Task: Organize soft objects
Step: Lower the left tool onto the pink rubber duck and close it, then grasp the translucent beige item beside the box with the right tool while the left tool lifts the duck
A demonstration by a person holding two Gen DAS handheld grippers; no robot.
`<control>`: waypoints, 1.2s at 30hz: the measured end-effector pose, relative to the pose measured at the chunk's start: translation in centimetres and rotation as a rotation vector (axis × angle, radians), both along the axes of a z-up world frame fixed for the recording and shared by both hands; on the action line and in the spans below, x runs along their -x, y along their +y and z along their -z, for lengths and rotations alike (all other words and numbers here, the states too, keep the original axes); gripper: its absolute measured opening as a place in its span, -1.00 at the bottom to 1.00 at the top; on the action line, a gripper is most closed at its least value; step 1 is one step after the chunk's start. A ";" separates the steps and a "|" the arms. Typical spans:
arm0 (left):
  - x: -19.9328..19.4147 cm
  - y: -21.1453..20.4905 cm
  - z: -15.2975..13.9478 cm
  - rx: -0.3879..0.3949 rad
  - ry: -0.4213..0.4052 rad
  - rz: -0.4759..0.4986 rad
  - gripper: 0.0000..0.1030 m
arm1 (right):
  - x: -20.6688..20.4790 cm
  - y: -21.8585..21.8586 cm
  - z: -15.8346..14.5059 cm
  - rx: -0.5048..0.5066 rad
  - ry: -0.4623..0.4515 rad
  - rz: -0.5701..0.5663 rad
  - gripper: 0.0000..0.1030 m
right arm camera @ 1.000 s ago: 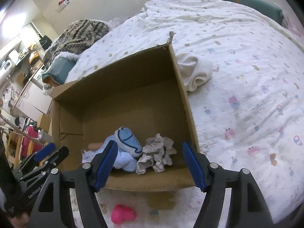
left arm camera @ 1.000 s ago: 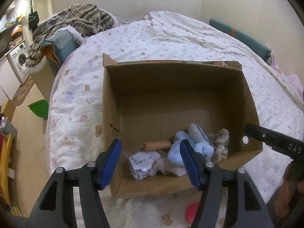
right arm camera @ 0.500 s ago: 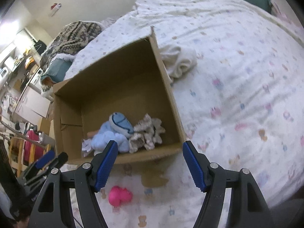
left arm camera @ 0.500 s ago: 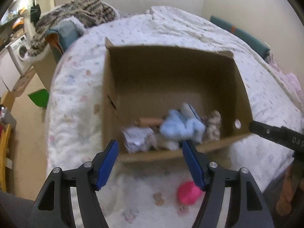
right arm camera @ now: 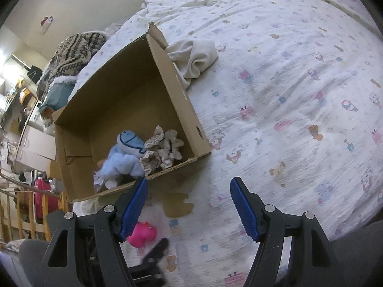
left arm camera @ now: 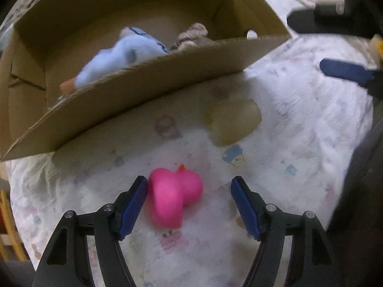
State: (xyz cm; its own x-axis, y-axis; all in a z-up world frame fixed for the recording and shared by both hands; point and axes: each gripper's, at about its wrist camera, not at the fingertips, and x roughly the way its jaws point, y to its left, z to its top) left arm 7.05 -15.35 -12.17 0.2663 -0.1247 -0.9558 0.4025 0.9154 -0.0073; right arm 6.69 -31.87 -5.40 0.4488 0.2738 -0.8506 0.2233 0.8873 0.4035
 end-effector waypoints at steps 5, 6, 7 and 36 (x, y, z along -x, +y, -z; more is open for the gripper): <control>0.0 0.0 0.6 0.033 0.018 -0.022 0.11 | -0.2 0.2 0.1 -0.003 0.005 -0.010 0.45; 0.0 0.2 0.5 0.040 0.020 -0.012 -0.22 | -0.2 0.3 0.2 -0.003 0.005 -0.012 0.45; 0.1 0.2 0.4 0.040 0.022 -0.003 -0.24 | -0.2 0.4 0.2 -0.002 0.004 -0.014 0.45; 0.7 15.7 -9.2 0.122 -0.098 -0.383 -0.25 | -3.4 7.9 6.1 0.162 0.188 -0.264 0.43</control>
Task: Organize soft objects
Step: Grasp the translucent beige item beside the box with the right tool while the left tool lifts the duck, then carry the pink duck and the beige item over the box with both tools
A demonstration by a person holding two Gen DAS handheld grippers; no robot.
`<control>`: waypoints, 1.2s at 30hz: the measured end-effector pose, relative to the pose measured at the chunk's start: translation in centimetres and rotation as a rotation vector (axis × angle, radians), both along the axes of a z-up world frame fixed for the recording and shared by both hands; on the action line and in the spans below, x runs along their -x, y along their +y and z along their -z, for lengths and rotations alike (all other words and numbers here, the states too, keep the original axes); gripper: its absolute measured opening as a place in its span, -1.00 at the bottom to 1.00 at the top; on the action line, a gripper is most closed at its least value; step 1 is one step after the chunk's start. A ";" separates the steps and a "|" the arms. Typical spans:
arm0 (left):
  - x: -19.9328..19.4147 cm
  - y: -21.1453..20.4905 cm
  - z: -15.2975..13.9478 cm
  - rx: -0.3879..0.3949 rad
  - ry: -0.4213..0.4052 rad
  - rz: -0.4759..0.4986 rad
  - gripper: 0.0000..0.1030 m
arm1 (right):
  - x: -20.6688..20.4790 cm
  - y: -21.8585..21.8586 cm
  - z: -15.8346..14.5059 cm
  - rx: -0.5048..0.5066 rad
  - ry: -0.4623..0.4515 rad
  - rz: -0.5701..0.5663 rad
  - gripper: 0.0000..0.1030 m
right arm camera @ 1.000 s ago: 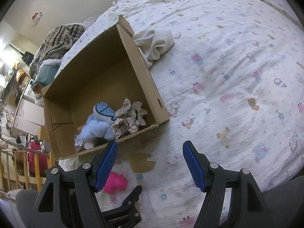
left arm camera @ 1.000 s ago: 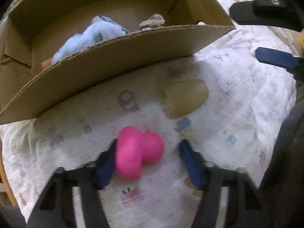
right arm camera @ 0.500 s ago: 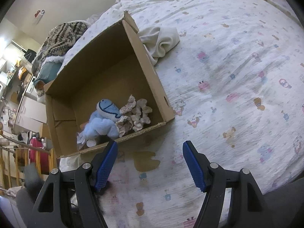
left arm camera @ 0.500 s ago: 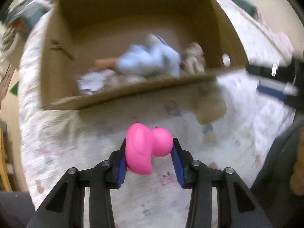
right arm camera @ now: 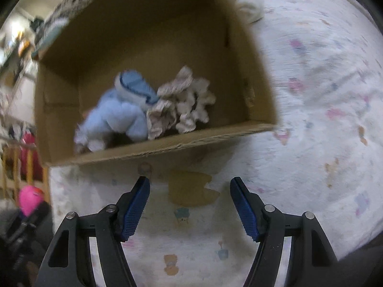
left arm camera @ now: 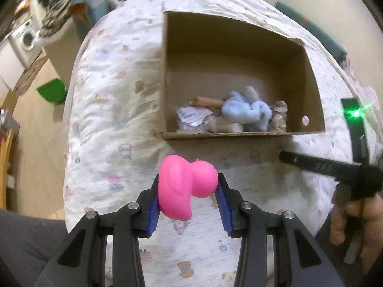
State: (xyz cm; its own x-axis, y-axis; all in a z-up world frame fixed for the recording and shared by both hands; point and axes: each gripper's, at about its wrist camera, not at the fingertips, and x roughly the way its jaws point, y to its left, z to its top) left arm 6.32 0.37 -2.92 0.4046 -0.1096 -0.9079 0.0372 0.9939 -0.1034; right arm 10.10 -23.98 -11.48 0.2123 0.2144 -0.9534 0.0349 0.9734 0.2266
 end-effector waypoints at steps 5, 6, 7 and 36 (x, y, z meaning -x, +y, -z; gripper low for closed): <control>0.2 -0.3 0.2 0.006 -0.002 -0.021 -0.25 | 0.2 2.7 1.2 0.168 0.009 -0.113 0.04; 0.2 -0.4 0.2 0.006 -0.006 -0.021 -0.25 | 0.3 2.9 1.2 0.182 0.007 -0.122 -0.05; 0.1 -0.6 0.2 0.004 -0.008 -0.020 -0.25 | 0.3 3.0 1.2 0.191 0.005 -0.124 -0.19; 0.3 0.0 0.2 -0.108 -0.089 -0.057 -0.26 | 4.5 -1.3 -7.3 -0.155 -0.176 -0.018 -0.81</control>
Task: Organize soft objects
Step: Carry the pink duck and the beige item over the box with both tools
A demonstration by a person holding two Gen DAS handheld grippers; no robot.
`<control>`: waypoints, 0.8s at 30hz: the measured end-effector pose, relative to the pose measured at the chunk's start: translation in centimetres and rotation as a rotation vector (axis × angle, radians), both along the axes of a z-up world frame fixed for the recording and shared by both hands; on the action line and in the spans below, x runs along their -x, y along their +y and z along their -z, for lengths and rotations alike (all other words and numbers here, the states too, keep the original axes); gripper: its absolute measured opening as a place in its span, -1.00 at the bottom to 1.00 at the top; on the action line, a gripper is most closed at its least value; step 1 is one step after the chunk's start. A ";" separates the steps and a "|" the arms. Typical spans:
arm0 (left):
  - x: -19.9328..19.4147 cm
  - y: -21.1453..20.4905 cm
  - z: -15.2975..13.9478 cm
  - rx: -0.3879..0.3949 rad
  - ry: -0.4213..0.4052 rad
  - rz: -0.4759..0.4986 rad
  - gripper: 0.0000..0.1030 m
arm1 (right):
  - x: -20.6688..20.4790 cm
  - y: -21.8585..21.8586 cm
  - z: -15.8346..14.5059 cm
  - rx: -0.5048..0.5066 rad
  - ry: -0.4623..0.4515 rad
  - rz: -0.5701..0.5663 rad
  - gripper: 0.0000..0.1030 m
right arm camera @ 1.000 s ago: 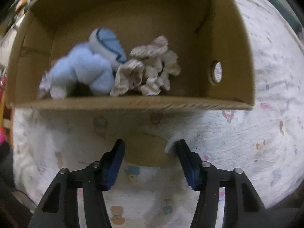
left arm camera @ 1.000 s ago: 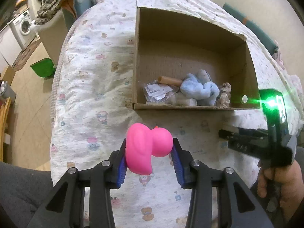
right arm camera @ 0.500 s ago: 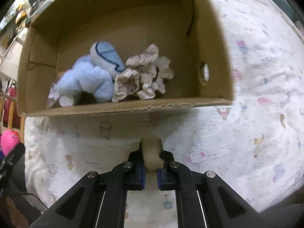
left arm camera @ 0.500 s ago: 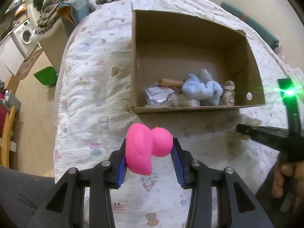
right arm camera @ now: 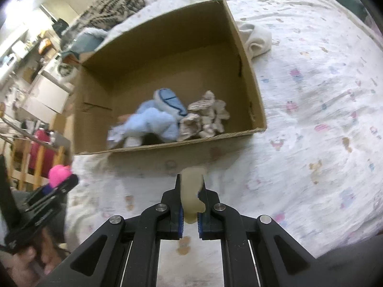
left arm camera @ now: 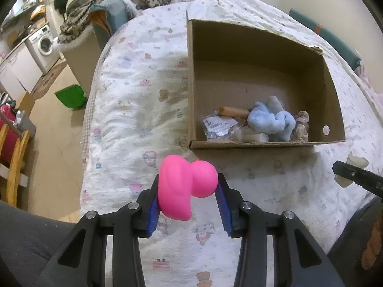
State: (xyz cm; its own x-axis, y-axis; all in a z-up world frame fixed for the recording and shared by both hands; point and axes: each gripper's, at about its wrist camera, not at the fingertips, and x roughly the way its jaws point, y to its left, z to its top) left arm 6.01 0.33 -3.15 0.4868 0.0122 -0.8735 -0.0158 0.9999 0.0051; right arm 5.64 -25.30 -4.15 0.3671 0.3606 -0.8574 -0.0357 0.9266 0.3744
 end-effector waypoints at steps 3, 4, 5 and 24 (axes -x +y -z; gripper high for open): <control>0.2 -0.3 -0.8 -0.010 -0.036 0.013 -0.26 | 0.5 0.5 -0.7 -0.044 -0.048 -0.008 -0.81; 0.2 -0.3 -1.1 -0.012 -0.043 0.014 -0.26 | 0.8 0.4 -1.1 -0.062 -0.067 -0.008 -0.81; 0.2 -0.4 -1.3 -0.011 -0.048 0.015 -0.25 | 0.8 0.2 -1.7 -0.085 -0.086 -0.007 -0.81; -6.1 -2.8 -7.3 0.010 -0.180 0.104 -0.26 | -3.4 -0.8 -7.3 -0.118 -0.277 0.026 -0.81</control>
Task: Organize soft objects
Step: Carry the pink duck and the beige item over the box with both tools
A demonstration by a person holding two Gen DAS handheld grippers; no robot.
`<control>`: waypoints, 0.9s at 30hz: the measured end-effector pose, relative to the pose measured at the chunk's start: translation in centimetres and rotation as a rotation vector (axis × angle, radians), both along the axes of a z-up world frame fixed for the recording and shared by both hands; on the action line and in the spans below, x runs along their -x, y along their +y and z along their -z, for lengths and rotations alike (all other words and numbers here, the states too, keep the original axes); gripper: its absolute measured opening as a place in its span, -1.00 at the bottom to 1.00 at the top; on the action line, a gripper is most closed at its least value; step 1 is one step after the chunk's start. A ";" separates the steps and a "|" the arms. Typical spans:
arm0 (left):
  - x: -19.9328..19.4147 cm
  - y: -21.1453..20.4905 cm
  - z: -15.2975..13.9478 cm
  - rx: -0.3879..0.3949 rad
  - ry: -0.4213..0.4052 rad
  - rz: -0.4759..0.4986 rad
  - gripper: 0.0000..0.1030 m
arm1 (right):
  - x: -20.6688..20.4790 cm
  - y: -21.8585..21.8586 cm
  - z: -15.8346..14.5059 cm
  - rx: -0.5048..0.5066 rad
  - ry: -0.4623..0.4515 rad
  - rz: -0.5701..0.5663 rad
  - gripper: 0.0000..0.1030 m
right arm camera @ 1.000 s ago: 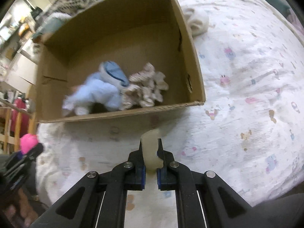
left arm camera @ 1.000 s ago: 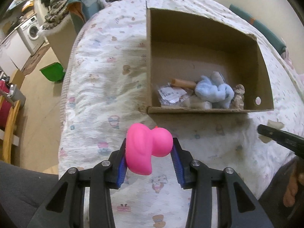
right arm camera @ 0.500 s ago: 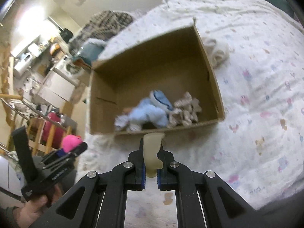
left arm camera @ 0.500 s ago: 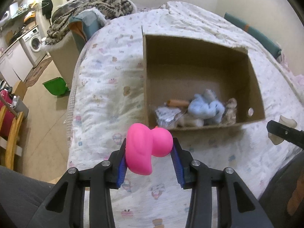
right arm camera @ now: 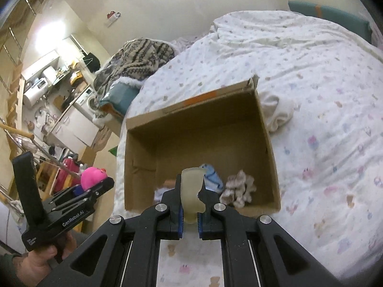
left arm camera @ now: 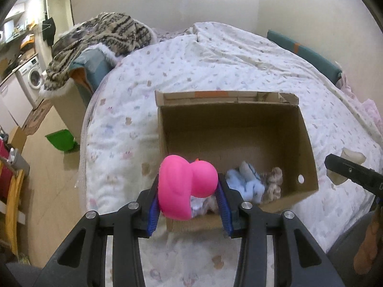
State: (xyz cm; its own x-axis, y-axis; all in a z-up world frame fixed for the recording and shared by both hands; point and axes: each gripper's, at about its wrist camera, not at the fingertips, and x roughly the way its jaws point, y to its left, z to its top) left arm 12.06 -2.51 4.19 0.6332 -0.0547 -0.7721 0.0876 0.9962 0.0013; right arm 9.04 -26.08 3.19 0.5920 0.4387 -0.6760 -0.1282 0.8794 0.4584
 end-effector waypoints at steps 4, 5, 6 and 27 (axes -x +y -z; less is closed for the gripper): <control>-1.4 -0.3 0.4 0.003 -0.004 0.005 -0.25 | -1.8 -0.1 0.2 0.025 0.001 0.007 -0.81; -1.7 -0.4 0.6 0.004 -0.006 0.009 -0.26 | -2.1 0.0 0.5 0.033 0.004 0.009 -0.81; -2.1 -0.5 0.9 0.002 -0.009 0.013 -0.26 | -2.6 0.0 0.8 0.039 0.008 0.009 -0.81; -4.7 -1.9 7.7 0.012 0.065 0.054 -0.25 | -5.4 -0.1 8.2 0.115 0.176 0.054 -0.80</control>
State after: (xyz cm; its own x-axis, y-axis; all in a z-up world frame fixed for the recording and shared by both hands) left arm 16.78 -4.36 -3.51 0.5777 -0.0973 -0.8104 0.1411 0.9898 -0.0182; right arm 14.47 -26.16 -5.00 0.4806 0.3235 -0.8151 -0.0067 0.9308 0.3654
